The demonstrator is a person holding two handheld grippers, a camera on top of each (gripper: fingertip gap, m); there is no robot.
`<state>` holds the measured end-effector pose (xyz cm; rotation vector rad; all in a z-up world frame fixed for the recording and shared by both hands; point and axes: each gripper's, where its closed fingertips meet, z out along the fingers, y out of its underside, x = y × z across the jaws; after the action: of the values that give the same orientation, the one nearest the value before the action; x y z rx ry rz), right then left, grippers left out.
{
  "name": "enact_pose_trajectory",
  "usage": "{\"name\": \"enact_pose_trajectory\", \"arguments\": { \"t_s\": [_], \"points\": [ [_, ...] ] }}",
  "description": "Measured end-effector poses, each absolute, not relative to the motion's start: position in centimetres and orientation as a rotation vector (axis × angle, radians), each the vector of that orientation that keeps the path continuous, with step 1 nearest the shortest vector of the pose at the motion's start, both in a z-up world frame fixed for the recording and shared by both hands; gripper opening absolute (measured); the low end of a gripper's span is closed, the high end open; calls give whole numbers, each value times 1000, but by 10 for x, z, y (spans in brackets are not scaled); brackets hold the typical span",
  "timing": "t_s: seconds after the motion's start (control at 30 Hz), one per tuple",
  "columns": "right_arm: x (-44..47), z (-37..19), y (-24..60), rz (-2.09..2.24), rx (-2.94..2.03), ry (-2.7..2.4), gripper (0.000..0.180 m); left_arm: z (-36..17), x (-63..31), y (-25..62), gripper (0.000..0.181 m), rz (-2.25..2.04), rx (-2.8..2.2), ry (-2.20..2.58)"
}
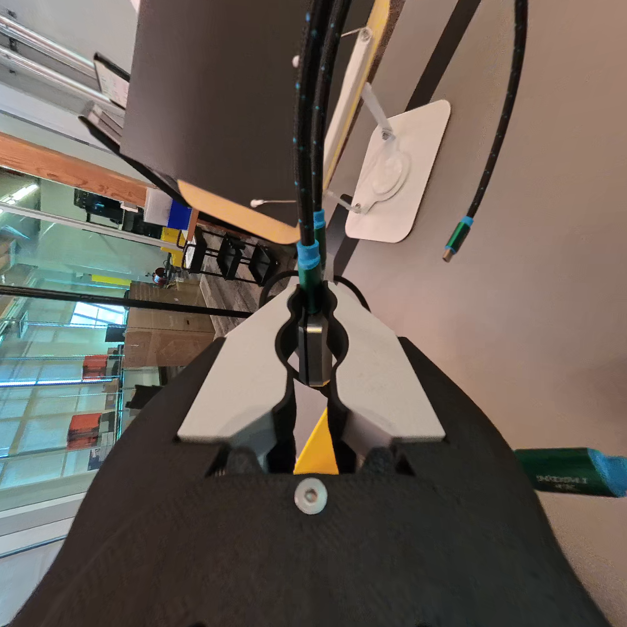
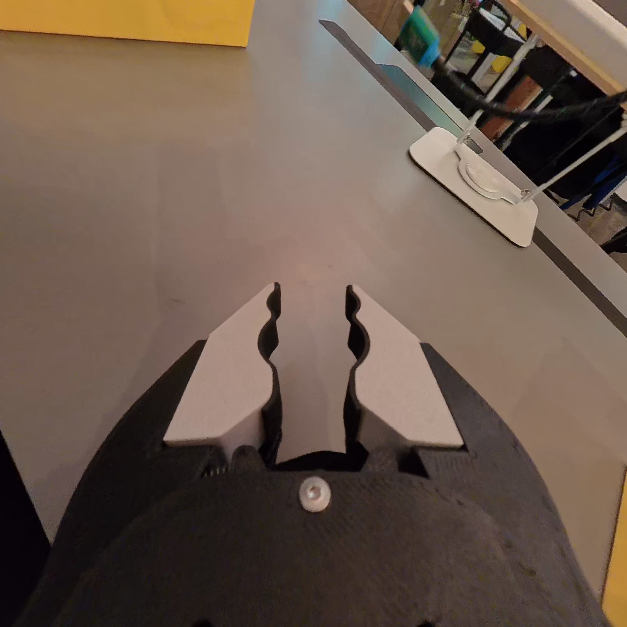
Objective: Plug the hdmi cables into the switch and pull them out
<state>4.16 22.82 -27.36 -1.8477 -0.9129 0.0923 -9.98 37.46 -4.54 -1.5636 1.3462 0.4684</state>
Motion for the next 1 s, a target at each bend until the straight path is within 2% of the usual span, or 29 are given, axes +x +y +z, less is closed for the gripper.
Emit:
{"name": "enact_pose_trajectory", "arguments": {
  "t_s": [0.17, 0.43, 1.0],
  "points": [
    [77, -263, 238, 92, -1879, -750, 36, -85, -68, 369, 9, 470, -1595, 1372],
    [140, -243, 250, 173, -1889, -397, 36, -178, -43, 362, 8, 587, -1569, 1445],
    [154, -208, 247, 178, -1731, -349, 35, -249, 9, 338, 10, 708, -1346, 1519]
  ]
}}
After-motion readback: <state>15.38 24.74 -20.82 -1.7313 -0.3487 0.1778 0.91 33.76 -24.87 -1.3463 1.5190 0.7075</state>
